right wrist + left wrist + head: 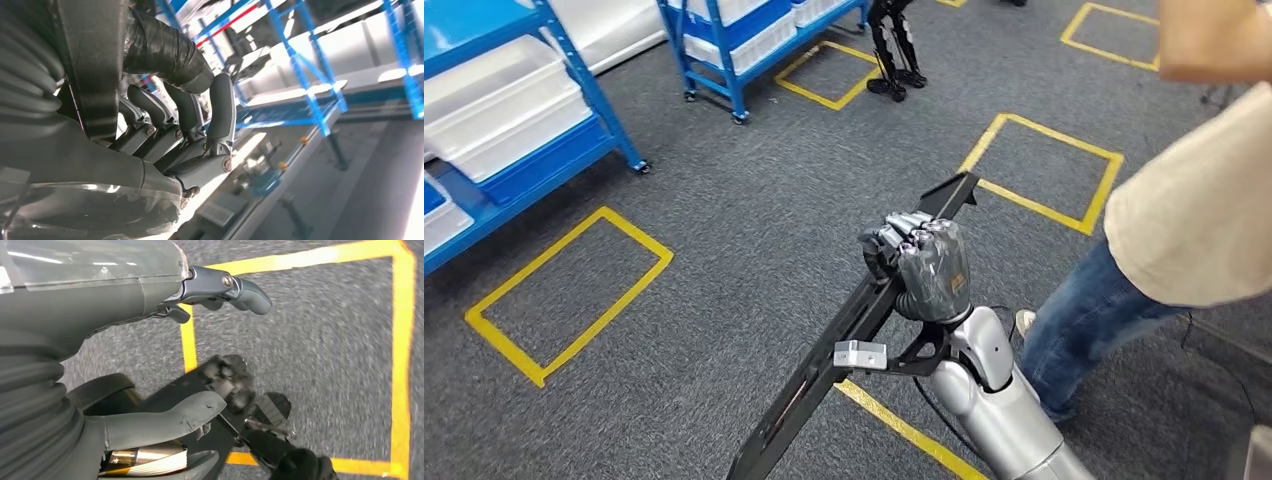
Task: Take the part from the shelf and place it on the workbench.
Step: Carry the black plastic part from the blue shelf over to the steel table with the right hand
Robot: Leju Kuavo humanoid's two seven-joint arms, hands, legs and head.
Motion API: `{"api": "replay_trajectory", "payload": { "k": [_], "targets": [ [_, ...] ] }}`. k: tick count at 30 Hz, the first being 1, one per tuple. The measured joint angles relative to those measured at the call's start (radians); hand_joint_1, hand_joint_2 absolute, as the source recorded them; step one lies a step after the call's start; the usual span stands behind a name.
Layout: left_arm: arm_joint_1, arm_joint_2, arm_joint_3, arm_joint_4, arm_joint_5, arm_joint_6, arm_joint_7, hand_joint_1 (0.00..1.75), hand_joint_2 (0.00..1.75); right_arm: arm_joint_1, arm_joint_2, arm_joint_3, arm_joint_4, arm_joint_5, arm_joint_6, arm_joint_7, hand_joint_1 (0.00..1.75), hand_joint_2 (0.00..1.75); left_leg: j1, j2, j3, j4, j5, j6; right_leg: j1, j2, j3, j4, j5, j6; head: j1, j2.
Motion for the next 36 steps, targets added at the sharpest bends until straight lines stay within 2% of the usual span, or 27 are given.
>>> {"api": "replay_trajectory", "payload": {
  "k": [1, 2, 3, 4, 5, 6, 8, 9, 10, 12, 13, 14, 16, 18, 19, 21, 24, 25, 26, 28, 29, 30, 31, 33, 34, 35, 36],
  "targets": [
    [0.002, 0.000, 0.000, 0.000, 0.000, 0.000, 0.000, 0.00, 1.75, 0.000, 0.000, 0.000, 0.000, 0.000, 0.000, 0.000, 1.75, 1.75, 0.001, -0.030, -0.027, 0.061, -0.032, -0.002, -0.001, 0.014, -0.001, 0.000, 0.001, -0.003, 0.000, 0.000],
    [0.004, 0.000, 0.000, 0.000, 0.000, 0.000, 0.000, 0.00, 1.75, 0.001, 0.000, 0.000, 0.000, 0.000, 0.000, 0.000, 1.75, 1.75, 0.002, -0.045, -0.058, 0.125, -0.059, -0.004, 0.000, 0.029, -0.002, 0.001, 0.002, -0.006, 0.000, 0.000],
    [0.007, 0.001, 0.000, 0.000, 0.001, 0.000, 0.000, 0.00, 1.75, 0.003, 0.000, 0.000, 0.000, 0.000, 0.000, 0.000, 1.75, 1.75, 0.003, -0.050, -0.082, 0.172, -0.071, -0.005, 0.000, 0.044, -0.003, 0.003, 0.002, -0.006, 0.000, 0.000],
    [0.008, 0.002, 0.000, 0.000, 0.001, 0.000, 0.000, 0.00, 1.75, 0.005, 0.000, 0.000, 0.000, 0.000, 0.000, 0.000, 1.75, 1.75, 0.004, -0.052, -0.092, 0.188, -0.065, -0.006, 0.000, 0.060, -0.005, 0.005, 0.003, -0.006, 0.000, 0.000],
    [0.009, 0.002, 0.000, 0.000, 0.002, 0.000, -0.001, 0.00, 1.75, 0.006, 0.000, 0.000, 0.000, 0.000, 0.000, 0.000, 1.75, 1.75, 0.005, -0.055, -0.084, 0.166, -0.039, -0.005, 0.000, 0.076, -0.005, 0.008, 0.003, -0.005, 0.000, 0.000],
    [0.008, 0.003, 0.000, 0.000, 0.003, 0.000, -0.002, 0.00, 1.75, 0.007, -0.001, 0.000, 0.000, 0.000, 0.000, 0.000, 1.75, 1.75, 0.007, -0.062, -0.059, 0.110, -0.001, -0.004, -0.001, 0.091, -0.006, 0.011, 0.002, -0.004, 0.000, 0.000],
    [0.006, 0.003, 0.000, 0.000, 0.003, 0.000, -0.003, 0.00, 1.75, 0.006, -0.001, 0.000, 0.000, 0.000, 0.000, 0.000, 1.75, 1.75, 0.012, -0.102, -0.003, -0.011, 0.049, -0.001, -0.002, 0.116, -0.010, 0.019, 0.001, 0.003, 0.000, 0.000],
    [0.005, 0.003, 0.000, 0.000, 0.003, 0.000, -0.003, 0.00, 1.75, 0.005, 0.000, 0.000, -0.001, 0.000, 0.000, 0.000, 1.75, 1.75, 0.014, -0.119, 0.013, -0.047, 0.058, 0.001, -0.003, 0.126, -0.015, 0.022, 0.002, 0.009, 0.000, 0.000],
    [0.006, 0.003, 0.000, 0.000, 0.003, 0.000, -0.003, 0.00, 1.75, 0.005, 0.000, 0.000, -0.001, 0.000, 0.000, 0.000, 1.75, 1.75, 0.013, -0.129, 0.017, -0.060, 0.056, 0.004, -0.004, 0.135, -0.020, 0.022, 0.005, 0.016, 0.000, 0.000],
    [0.005, 0.003, 0.000, 0.000, 0.003, 0.000, -0.004, 0.00, 1.75, 0.005, -0.001, -0.002, -0.001, 0.000, 0.000, 0.000, 1.75, 1.75, 0.011, -0.113, 0.017, -0.068, 0.064, 0.015, -0.007, 0.150, -0.028, 0.018, 0.012, 0.031, 0.000, 0.000],
    [0.004, 0.002, 0.000, 0.000, 0.003, -0.001, -0.004, 0.00, 1.75, 0.005, -0.002, -0.003, -0.002, 0.000, 0.000, 0.000, 1.75, 1.75, 0.011, -0.102, 0.018, -0.073, 0.069, 0.023, -0.006, 0.136, -0.032, 0.021, 0.009, 0.036, 0.001, 0.000],
    [0.003, 0.002, 0.000, 0.000, 0.003, -0.001, -0.004, 0.00, 1.75, 0.003, -0.003, -0.004, -0.004, 0.000, 0.000, 0.000, 1.75, 1.75, 0.013, -0.091, 0.019, -0.080, 0.074, 0.031, -0.004, 0.112, -0.040, 0.037, -0.003, 0.040, 0.001, 0.000],
    [0.003, 0.002, 0.000, 0.000, 0.003, -0.002, -0.005, 0.00, 1.75, -0.002, -0.003, -0.005, -0.005, -0.001, 0.002, 0.000, 1.75, 1.75, 0.012, -0.066, 0.019, -0.087, 0.079, 0.039, -0.002, 0.053, -0.081, 0.129, -0.059, 0.044, 0.002, 0.000],
    [0.006, 0.004, 0.000, 0.000, 0.003, -0.002, -0.004, 0.00, 1.75, -0.004, -0.003, -0.006, -0.004, -0.004, 0.008, 0.002, 1.75, 1.75, 0.010, -0.037, 0.016, -0.087, 0.079, 0.042, -0.005, 0.033, -0.133, 0.243, -0.106, 0.047, 0.002, 0.000],
    [0.006, 0.005, 0.000, 0.000, 0.003, -0.002, -0.004, 0.00, 1.75, -0.003, -0.003, -0.006, -0.003, -0.006, 0.011, 0.003, 1.75, 1.75, 0.009, -0.023, 0.016, -0.086, 0.078, 0.042, -0.006, 0.030, -0.142, 0.265, -0.106, 0.048, 0.002, 0.000],
    [0.006, 0.006, 0.000, 0.000, 0.003, -0.002, -0.004, 0.00, 1.75, -0.003, -0.003, -0.006, -0.001, -0.006, 0.014, 0.004, 1.75, 1.75, 0.009, -0.003, 0.016, -0.086, 0.077, 0.042, -0.006, 0.025, -0.128, 0.244, -0.079, 0.048, 0.002, 0.000],
    [0.005, 0.006, 0.000, 0.000, 0.003, -0.002, -0.004, 0.00, 1.75, -0.004, -0.003, -0.007, 0.000, -0.006, 0.013, 0.004, 1.75, 1.75, 0.009, 0.005, 0.016, -0.086, 0.077, 0.041, -0.006, 0.021, -0.108, 0.209, -0.058, 0.047, 0.002, 0.000],
    [0.005, 0.006, 0.000, 0.000, 0.003, -0.002, -0.004, 0.00, 1.75, -0.004, -0.003, -0.007, 0.000, -0.006, 0.013, 0.004, 1.75, 1.75, 0.009, 0.008, 0.017, -0.086, 0.076, 0.040, -0.005, 0.016, -0.095, 0.184, -0.046, 0.046, 0.002, 0.000],
    [0.004, 0.006, -0.001, 0.000, 0.003, -0.002, -0.004, 0.00, 1.75, -0.006, -0.003, -0.007, 0.000, -0.006, 0.013, 0.004, 1.75, 1.75, 0.009, 0.014, 0.018, -0.086, 0.075, 0.039, -0.004, -0.001, -0.070, 0.141, -0.029, 0.044, 0.002, 0.000],
    [0.003, 0.006, -0.001, 0.000, 0.003, -0.003, -0.004, 0.00, 1.75, -0.013, -0.003, -0.006, 0.000, -0.006, 0.013, 0.004, 1.75, 1.75, 0.002, 0.038, 0.023, -0.085, 0.070, 0.029, 0.008, -0.047, -0.021, 0.045, -0.004, 0.031, 0.001, 0.000],
    [0.002, 0.006, -0.001, 0.000, 0.004, -0.003, -0.003, 0.00, 1.75, -0.016, -0.002, -0.007, 0.000, -0.006, 0.013, 0.004, 1.75, 1.75, -0.001, 0.055, 0.026, -0.086, 0.068, 0.023, 0.014, -0.058, -0.009, 0.016, 0.001, 0.024, 0.001, 0.000],
    [0.001, 0.006, -0.001, 0.000, 0.004, -0.004, -0.003, 0.00, 1.75, -0.018, -0.002, -0.007, 0.000, -0.006, 0.013, 0.004, 1.75, 1.75, -0.004, 0.072, 0.029, -0.086, 0.064, 0.016, 0.017, -0.053, -0.006, 0.003, 0.001, 0.016, 0.001, 0.000],
    [-0.001, 0.007, -0.001, 0.000, 0.004, -0.004, -0.003, 0.00, 1.75, -0.019, -0.002, -0.007, -0.001, -0.006, 0.013, 0.004, 1.75, 1.75, -0.002, 0.070, 0.030, -0.082, 0.057, 0.009, 0.014, -0.035, -0.007, 0.000, 0.004, 0.010, 0.001, 0.000],
    [-0.004, 0.007, -0.001, -0.001, 0.005, -0.005, -0.003, 0.00, 1.75, -0.022, 0.000, -0.007, -0.001, -0.006, 0.014, 0.004, 1.75, 1.75, 0.003, 0.022, 0.010, -0.025, 0.016, -0.002, 0.007, -0.007, -0.005, -0.007, 0.011, -0.002, 0.001, 0.000],
    [-0.004, 0.008, -0.001, -0.001, 0.005, -0.005, -0.002, 0.00, 1.75, -0.023, 0.002, -0.007, 0.000, -0.006, 0.014, 0.004, 1.75, 1.75, 0.006, -0.012, -0.015, 0.033, -0.015, -0.005, 0.005, 0.007, -0.005, -0.008, 0.012, -0.006, 0.001, 0.000],
    [-0.002, 0.008, -0.001, -0.001, 0.005, -0.006, -0.001, 0.00, 1.75, -0.024, 0.004, -0.007, 0.000, -0.006, 0.015, 0.004, 1.75, 1.75, 0.007, -0.034, -0.046, 0.099, -0.046, -0.007, 0.005, 0.021, -0.006, -0.007, 0.013, -0.010, 0.001, 0.000],
    [0.000, 0.009, -0.001, -0.001, 0.006, -0.006, 0.000, 0.00, 1.75, -0.024, 0.006, -0.007, 0.000, -0.006, 0.015, 0.004, 1.75, 1.75, 0.007, -0.044, -0.076, 0.157, -0.065, -0.009, 0.005, 0.037, -0.006, -0.006, 0.013, -0.011, 0.001, 0.000]
  ]
}}
